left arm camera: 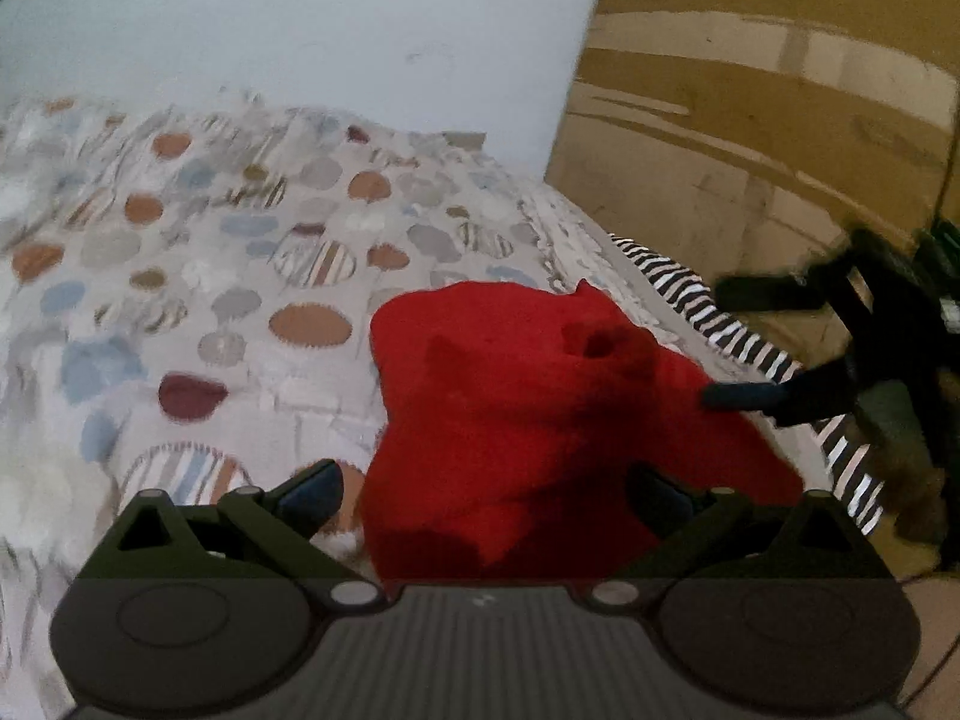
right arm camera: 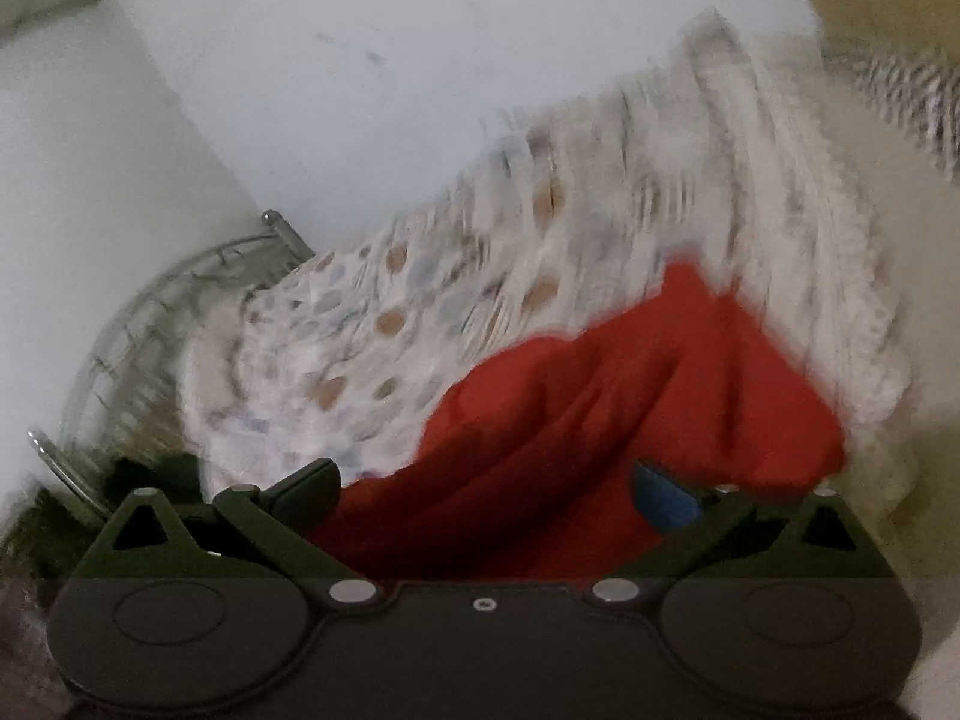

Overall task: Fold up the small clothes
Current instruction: 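Lift the shirt corner with the left gripper toward the right gripper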

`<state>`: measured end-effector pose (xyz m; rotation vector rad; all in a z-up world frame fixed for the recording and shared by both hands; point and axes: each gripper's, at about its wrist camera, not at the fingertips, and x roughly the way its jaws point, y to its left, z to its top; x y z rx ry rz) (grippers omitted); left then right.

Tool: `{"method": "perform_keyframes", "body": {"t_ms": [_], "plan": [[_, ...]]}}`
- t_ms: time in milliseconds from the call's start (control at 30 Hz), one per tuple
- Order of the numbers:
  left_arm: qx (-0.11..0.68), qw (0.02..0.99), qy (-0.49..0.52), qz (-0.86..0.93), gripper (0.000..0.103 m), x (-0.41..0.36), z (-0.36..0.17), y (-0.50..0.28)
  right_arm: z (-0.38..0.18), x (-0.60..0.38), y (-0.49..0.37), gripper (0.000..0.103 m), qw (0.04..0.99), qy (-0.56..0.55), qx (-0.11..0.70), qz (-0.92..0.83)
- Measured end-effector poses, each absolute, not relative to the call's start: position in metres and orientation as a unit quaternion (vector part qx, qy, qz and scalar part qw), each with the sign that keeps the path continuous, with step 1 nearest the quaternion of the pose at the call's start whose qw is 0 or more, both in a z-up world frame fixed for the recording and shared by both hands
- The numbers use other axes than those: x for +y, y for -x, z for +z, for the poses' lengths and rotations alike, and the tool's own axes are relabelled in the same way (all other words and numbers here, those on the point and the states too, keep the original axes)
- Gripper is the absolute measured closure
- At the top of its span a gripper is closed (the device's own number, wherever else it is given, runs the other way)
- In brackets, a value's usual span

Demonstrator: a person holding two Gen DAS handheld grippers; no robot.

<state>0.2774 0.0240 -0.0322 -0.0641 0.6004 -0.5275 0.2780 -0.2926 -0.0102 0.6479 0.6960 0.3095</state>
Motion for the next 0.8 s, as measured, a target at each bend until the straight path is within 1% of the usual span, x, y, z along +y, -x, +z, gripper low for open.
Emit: {"method": "perform_keyframes", "body": {"t_ms": [67, 167, 367, 467, 600, 667, 700, 733, 767, 800], "plan": [[0.287, 0.921, 0.013, -0.263, 0.001, 0.016, -0.033, -0.277, -0.025, -0.297, -0.296, 0.0, 0.83, -0.39, 0.371, 0.146], [0.286, 0.914, 0.009, -0.288, 0.001, 0.012, -0.038, -0.277, -0.037, -0.3, -0.312, 0.0, 0.795, -0.451, 0.383, 0.136], [0.271, 0.911, 0.028, -0.31, 0.001, 0.012, -0.038, -0.272, -0.04, -0.294, -0.331, 0.0, 0.795, -0.45, 0.391, 0.113], [0.267, 0.907, 0.032, -0.324, 0.001, 0.013, -0.039, -0.27, -0.038, -0.291, -0.331, 0.0, 0.792, -0.452, 0.383, 0.146], [0.255, 0.906, 0.015, -0.337, 0.001, 0.004, -0.036, -0.263, -0.043, -0.289, -0.334, 0.001, 0.785, -0.457, 0.392, 0.147], [0.249, 0.907, -0.001, -0.34, 0.001, -0.005, -0.034, -0.257, -0.045, -0.287, -0.338, 0.008, 0.789, -0.455, 0.388, 0.142], [0.246, 0.906, -0.007, -0.343, 0.001, -0.009, -0.034, -0.254, -0.046, -0.286, -0.341, 0.016, 0.793, -0.451, 0.384, 0.141], [0.244, 0.906, -0.011, -0.347, 0.001, -0.013, -0.033, -0.251, -0.047, -0.284, -0.344, 0.026, 0.798, -0.445, 0.382, 0.138], [0.241, 0.904, -0.015, -0.352, 0.001, -0.017, -0.032, -0.249, -0.048, -0.283, -0.347, 0.032, 0.804, -0.435, 0.384, 0.129], [0.238, 0.903, -0.019, -0.356, 0.001, -0.021, -0.031, -0.246, -0.048, -0.282, -0.351, 0.047, 0.809, -0.424, 0.388, 0.122]]}}
